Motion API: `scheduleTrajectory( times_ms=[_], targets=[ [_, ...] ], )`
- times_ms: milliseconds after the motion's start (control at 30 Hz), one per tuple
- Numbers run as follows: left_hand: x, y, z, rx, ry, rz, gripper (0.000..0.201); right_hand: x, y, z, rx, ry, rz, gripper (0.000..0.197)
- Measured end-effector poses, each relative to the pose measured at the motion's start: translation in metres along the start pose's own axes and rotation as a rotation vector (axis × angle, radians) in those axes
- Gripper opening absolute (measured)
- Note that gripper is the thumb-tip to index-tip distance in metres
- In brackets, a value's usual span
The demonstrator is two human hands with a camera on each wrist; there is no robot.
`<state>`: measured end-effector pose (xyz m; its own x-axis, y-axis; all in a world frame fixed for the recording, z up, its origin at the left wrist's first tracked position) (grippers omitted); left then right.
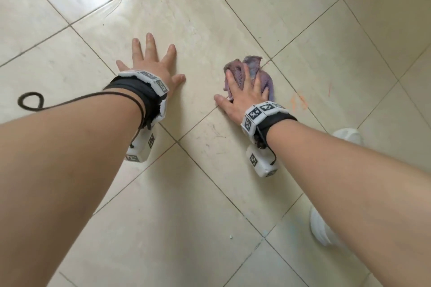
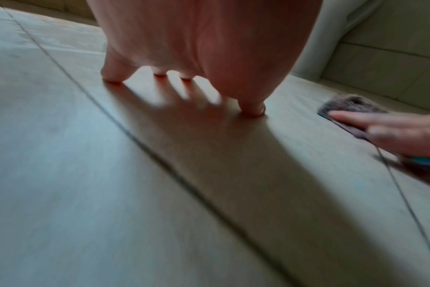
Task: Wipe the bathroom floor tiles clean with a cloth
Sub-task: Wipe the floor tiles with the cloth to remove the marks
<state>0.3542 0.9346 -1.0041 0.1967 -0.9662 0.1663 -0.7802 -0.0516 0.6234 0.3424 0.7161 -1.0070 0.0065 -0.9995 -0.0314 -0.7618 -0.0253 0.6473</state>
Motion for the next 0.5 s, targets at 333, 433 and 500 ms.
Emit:
scheduleTrajectory(
  times_ms=[333, 433, 500],
  targets=[
    [0.0, 0.014, 0.015, -0.046, 0.019, 0.0, 0.075, -0.022, 0.079, 0.063, -0.105, 0.256, -0.189, 0.068],
    [0.01, 0.025, 0.029, -0.079, 0.004, -0.001, 0.075, -0.009, 0.073, 0.061, -0.121, 0.267, -0.132, 0.074],
    [0.016, 0.03, 0.036, -0.089, -0.002, 0.005, 0.074, -0.012, 0.074, 0.063, -0.147, 0.296, -0.125, 0.079]
  ],
)
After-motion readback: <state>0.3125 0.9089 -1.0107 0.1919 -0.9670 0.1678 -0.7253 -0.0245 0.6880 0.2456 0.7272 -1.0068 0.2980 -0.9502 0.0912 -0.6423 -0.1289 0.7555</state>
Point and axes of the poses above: each hand's wrist, its own y-axis away from the middle knuckle, its own z-axis out of the palm, x = y × z, the point moved 8 cm from there along -y, towards the middle knuckle, and after that the axes turned 6 degrees about z, right-handed, at the moved point
